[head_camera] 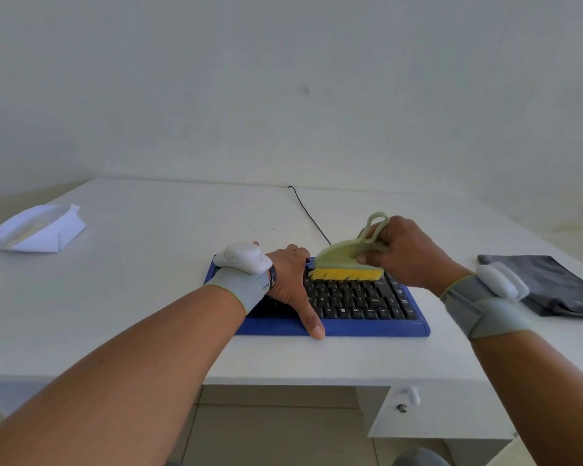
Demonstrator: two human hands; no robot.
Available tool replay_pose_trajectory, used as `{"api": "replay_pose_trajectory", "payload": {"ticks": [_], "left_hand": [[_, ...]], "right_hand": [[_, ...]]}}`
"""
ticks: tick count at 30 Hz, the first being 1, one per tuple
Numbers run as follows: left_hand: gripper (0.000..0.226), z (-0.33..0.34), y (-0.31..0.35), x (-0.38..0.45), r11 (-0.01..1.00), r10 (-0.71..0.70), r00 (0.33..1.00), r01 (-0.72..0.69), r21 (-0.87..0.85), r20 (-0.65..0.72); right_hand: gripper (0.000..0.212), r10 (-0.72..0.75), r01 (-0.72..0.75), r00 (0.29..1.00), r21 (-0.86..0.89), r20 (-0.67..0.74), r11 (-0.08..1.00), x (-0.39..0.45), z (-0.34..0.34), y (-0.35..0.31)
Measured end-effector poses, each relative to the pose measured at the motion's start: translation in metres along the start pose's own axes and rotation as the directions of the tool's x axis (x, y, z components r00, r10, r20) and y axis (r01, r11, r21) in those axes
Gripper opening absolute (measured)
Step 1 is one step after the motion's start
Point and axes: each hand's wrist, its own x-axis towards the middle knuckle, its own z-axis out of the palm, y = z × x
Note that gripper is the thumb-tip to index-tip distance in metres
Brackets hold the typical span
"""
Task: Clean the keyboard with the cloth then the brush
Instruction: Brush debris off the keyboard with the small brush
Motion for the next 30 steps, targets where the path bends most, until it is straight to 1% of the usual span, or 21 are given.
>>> {"api": "replay_pose_trajectory", "payload": {"ticks": [2, 5, 9, 10, 11, 13, 14, 15, 17, 20, 22, 24, 25, 27, 29, 30], "left_hand": [[0.132, 0.0, 0.0, 0.0, 1.0, -0.007, 1.0, 0.007, 0.01, -0.005], [0.134, -0.002, -0.001, -0.001, 1.0, -0.01, 1.0, 0.01, 0.014, -0.003], [0.13, -0.003, 0.005, -0.003, 1.0, 0.002, 1.0, -0.002, 0.005, 0.003], [0.129, -0.003, 0.004, -0.003, 1.0, 0.001, 1.0, -0.001, -0.005, 0.002], [0.129, -0.002, 0.003, -0.002, 1.0, 0.0, 1.0, 0.001, -0.013, 0.004], [0.129, -0.002, 0.002, -0.001, 1.0, 0.008, 1.0, -0.008, -0.02, 0.003], [0.129, -0.001, 0.001, 0.0, 1.0, 0.013, 1.0, -0.013, -0.021, 0.0], [0.129, -0.001, 0.002, -0.001, 1.0, 0.014, 1.0, -0.014, -0.02, -0.003], [0.129, -0.001, 0.003, -0.002, 1.0, 0.002, 1.0, -0.002, -0.008, -0.003], [0.131, -0.002, 0.003, -0.003, 1.0, -0.006, 1.0, 0.006, -0.007, 0.005], [0.13, -0.003, 0.004, -0.003, 1.0, -0.006, 1.0, 0.007, -0.013, 0.01], [0.129, -0.002, 0.004, -0.004, 1.0, -0.007, 1.0, 0.007, -0.017, 0.007], [0.129, -0.002, 0.004, -0.004, 1.0, -0.009, 1.0, 0.009, -0.02, 0.007], [0.129, -0.002, 0.006, -0.005, 1.0, -0.011, 1.0, 0.011, -0.023, 0.006], [0.129, -0.002, 0.004, -0.005, 0.999, -0.018, 1.0, 0.018, -0.034, 0.003], [0.13, -0.003, 0.005, -0.006, 0.999, -0.018, 1.0, 0.018, -0.026, 0.0]], "right_hand": [[0.014, 0.012, -0.012, 1.0, -0.027, -0.001, 1.0, -0.002, 0.003, 0.012], [0.019, 0.031, -0.033, 0.999, -0.064, -0.028, 0.997, -0.002, -0.002, 0.022], [0.016, 0.029, -0.051, 0.996, -0.253, -0.089, 0.966, -0.003, -0.012, 0.027], [0.017, 0.013, -0.04, 0.995, -0.266, -0.103, 0.963, -0.004, -0.014, 0.023], [0.018, -0.013, -0.016, 0.993, -0.237, -0.12, 0.971, -0.004, -0.013, 0.017], [0.013, -0.058, 0.052, 0.987, -0.044, -0.148, 0.998, -0.01, -0.009, 0.004], [0.011, -0.073, 0.08, 0.988, 0.052, -0.135, 0.995, -0.014, -0.005, -0.002], [0.01, -0.09, 0.1, 0.989, 0.087, -0.113, 0.991, -0.018, 0.0, -0.004], [0.012, -0.089, 0.093, 0.993, 0.054, -0.076, 0.994, -0.024, 0.007, 0.003], [0.015, -0.011, 0.011, 0.996, -0.01, -0.084, 1.0, -0.027, 0.002, 0.027], [0.015, 0.058, -0.068, 0.993, -0.1, -0.098, 0.993, -0.025, -0.008, 0.043], [0.02, 0.134, -0.158, 0.983, -0.209, -0.123, 0.965, -0.025, -0.02, 0.05], [0.022, 0.136, -0.168, 0.98, -0.235, -0.144, 0.958, -0.026, -0.024, 0.049], [0.018, 0.051, -0.09, 0.978, -0.19, -0.202, 0.978, -0.028, -0.026, 0.036], [0.011, -0.047, 0.036, 0.973, -0.056, -0.226, 0.998, -0.028, -0.016, 0.013], [0.01, -0.057, 0.064, 0.974, 0.021, -0.22, 0.998, -0.028, -0.011, 0.003]]}}
